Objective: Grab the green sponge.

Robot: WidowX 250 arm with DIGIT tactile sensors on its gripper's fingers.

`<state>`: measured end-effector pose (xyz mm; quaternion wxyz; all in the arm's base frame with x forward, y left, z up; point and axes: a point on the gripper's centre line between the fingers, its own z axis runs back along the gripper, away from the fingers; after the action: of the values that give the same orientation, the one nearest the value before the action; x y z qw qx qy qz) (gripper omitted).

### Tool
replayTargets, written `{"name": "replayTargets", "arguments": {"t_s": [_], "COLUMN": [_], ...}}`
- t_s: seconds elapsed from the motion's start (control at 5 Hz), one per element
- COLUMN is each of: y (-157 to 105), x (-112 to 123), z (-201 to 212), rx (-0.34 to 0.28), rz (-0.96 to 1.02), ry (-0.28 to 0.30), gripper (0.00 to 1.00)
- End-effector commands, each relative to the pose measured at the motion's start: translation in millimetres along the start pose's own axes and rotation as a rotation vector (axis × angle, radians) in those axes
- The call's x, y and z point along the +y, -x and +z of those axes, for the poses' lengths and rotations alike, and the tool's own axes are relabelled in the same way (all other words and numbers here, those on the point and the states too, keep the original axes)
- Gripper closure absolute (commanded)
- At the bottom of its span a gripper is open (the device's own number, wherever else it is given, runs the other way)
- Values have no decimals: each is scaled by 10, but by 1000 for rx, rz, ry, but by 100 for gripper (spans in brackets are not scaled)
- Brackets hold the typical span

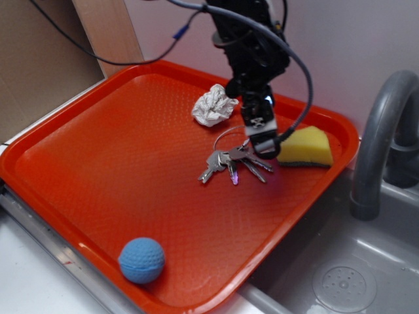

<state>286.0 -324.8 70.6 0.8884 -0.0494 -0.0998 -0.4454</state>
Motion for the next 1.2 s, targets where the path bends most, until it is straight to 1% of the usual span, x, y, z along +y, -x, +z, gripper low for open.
{"name": "replayTargets", "arguments": {"t_s": [0.0,0.2,0.4,0.6,0.8,1.0], "y": [-206,-221,-233,-234,-80,179], "x": [-195,-179,-178,-190,-128,-90], "z": [-10,-22,-10,5,227,705], "rx": [-134,-129,-126,-118,-76,-74], "rz": [-169,-199,-193,-180,-49,106], "ry": [126,153,108,83,2,17], "gripper": [0,55,100,100,100,100]}}
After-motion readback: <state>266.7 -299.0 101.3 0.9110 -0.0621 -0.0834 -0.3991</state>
